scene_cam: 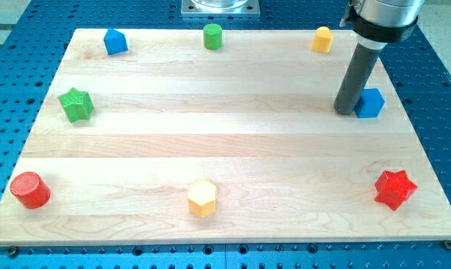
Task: Move the cube to downwards
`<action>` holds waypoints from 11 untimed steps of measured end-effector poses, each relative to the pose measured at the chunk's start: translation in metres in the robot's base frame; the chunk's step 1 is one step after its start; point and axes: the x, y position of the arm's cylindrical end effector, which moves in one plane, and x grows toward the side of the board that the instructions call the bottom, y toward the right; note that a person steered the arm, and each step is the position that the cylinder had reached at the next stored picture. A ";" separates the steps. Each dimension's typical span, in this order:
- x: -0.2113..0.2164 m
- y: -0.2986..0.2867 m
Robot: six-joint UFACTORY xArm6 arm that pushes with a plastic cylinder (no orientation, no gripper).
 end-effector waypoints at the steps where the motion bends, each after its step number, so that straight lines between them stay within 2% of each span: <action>1: -0.016 0.000; 2: -0.030 0.000; 5: -0.032 0.009; 6: -0.067 0.014; 7: -0.076 0.016; 9: -0.041 -0.031; 11: -0.051 -0.031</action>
